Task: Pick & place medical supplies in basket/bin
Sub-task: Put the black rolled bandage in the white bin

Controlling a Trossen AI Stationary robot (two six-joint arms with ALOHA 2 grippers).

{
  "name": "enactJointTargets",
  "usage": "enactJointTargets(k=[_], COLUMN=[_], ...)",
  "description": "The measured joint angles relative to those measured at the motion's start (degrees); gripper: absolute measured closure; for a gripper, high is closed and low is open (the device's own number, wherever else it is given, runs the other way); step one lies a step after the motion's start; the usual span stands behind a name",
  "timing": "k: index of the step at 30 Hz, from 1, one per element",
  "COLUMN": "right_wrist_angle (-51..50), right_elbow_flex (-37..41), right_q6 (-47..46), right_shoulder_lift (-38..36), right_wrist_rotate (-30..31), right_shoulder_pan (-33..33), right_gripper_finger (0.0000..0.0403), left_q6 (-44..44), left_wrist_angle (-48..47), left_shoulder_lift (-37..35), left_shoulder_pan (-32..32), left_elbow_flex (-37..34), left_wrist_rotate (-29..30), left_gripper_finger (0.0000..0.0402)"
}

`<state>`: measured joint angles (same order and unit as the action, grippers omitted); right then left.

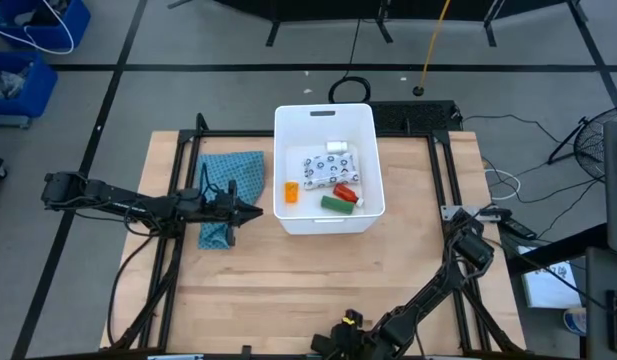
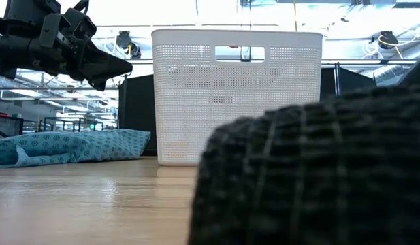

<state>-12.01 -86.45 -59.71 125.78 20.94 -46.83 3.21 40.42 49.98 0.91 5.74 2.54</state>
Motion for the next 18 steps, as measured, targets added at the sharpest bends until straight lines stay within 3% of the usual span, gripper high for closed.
enactJointTargets(k=[6,15,18], right_wrist_angle=[-2.6,-4.8,-5.4], right_elbow_flex=[0.0,0.2,0.4], right_q6=[3.3,6.8,10.8], right_shoulder_lift=[0.0,-0.4,-2.2], right_wrist_rotate=[0.1,0.2,1.3], right_shoulder_pan=[0.4,1.0,1.1], right_gripper_finger=[0.0123,0.0278,0.0307], left_q6=[-0.1,1.0,1.4], left_wrist_angle=[0.0,0.0,-0.2], left_shoulder_lift=[0.0,0.0,0.0], left_shoulder_pan=[0.0,0.0,0.0], left_elbow_flex=[0.0,0.0,0.0], left_wrist_rotate=[0.1,0.0,0.0], left_gripper_finger=[0.0360,0.0360,0.0360])
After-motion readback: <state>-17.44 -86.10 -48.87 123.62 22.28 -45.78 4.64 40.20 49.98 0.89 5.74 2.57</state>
